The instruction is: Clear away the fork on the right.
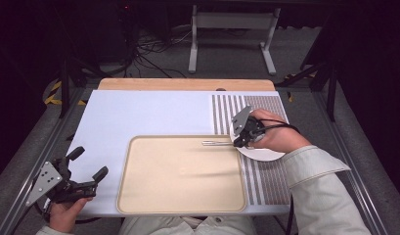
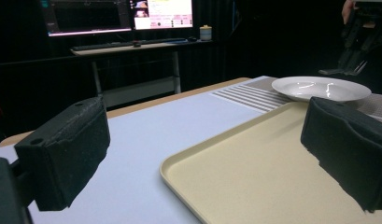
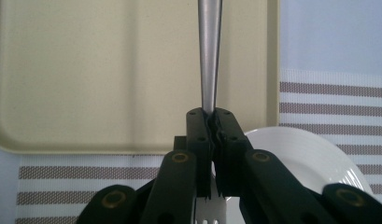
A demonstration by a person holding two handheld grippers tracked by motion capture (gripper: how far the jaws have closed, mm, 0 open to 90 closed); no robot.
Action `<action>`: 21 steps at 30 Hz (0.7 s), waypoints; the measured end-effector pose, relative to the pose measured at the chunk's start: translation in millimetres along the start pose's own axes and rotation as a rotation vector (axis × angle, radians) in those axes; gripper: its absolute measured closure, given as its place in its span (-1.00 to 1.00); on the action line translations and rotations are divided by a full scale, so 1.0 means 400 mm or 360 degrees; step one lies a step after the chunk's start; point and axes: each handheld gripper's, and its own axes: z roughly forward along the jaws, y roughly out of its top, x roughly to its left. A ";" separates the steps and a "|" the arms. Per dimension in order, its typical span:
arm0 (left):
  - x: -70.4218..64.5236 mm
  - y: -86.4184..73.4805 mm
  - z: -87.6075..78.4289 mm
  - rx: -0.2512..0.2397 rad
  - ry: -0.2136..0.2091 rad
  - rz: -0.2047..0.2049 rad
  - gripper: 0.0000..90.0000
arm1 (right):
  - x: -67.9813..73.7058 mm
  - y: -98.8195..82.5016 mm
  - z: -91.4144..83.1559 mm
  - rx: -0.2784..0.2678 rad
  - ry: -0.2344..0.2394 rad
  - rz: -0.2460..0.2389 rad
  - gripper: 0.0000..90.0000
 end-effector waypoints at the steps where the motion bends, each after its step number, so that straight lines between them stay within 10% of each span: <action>1: 0.000 0.000 0.000 0.0001 -0.0001 0.0001 -0.95 | -0.003 0.006 0.006 -0.0001 0.0003 -0.0005 0.92; 21: -0.001 0.000 0.000 -0.0004 -0.0007 0.0000 -0.95 | -0.042 0.086 0.098 -0.0028 0.0056 -0.0063 0.92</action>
